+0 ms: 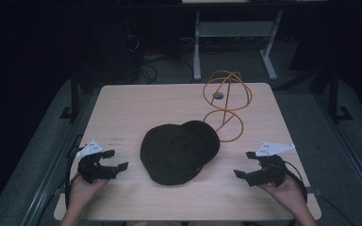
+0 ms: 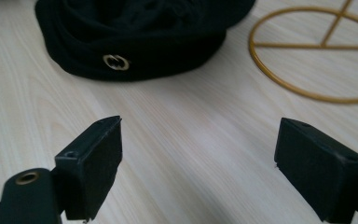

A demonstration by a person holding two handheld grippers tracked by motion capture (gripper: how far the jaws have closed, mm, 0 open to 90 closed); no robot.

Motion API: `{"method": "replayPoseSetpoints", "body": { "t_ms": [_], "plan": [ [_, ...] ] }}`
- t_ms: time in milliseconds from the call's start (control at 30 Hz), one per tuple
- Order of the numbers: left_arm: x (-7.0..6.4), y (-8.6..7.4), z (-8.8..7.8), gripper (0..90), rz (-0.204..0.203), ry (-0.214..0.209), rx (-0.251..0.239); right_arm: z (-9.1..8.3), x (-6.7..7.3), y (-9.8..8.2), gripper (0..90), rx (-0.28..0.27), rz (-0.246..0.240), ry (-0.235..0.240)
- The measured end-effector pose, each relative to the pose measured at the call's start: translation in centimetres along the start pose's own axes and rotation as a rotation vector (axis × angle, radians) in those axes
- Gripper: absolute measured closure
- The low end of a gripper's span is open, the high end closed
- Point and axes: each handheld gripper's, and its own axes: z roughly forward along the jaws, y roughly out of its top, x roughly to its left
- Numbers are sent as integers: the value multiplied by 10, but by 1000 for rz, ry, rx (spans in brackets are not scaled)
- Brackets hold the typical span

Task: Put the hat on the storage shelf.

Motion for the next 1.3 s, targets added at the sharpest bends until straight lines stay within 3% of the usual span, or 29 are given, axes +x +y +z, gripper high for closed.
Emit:
{"method": "replayPoseSetpoints", "body": {
  "t_ms": [167,500,900,1300],
  "plan": [
    [0,0,0,162,1,-1,1,3,13,20,148,13,-53,37],
    [1,0,0,162,2,1,2,13,30,50,149,53,-116,113],
    [1,0,0,163,13,7,5,29,48,81,149,65,-180,150],
    [1,-1,0,163,5,9,2,47,62,100,149,80,-222,194]
  ]
}}
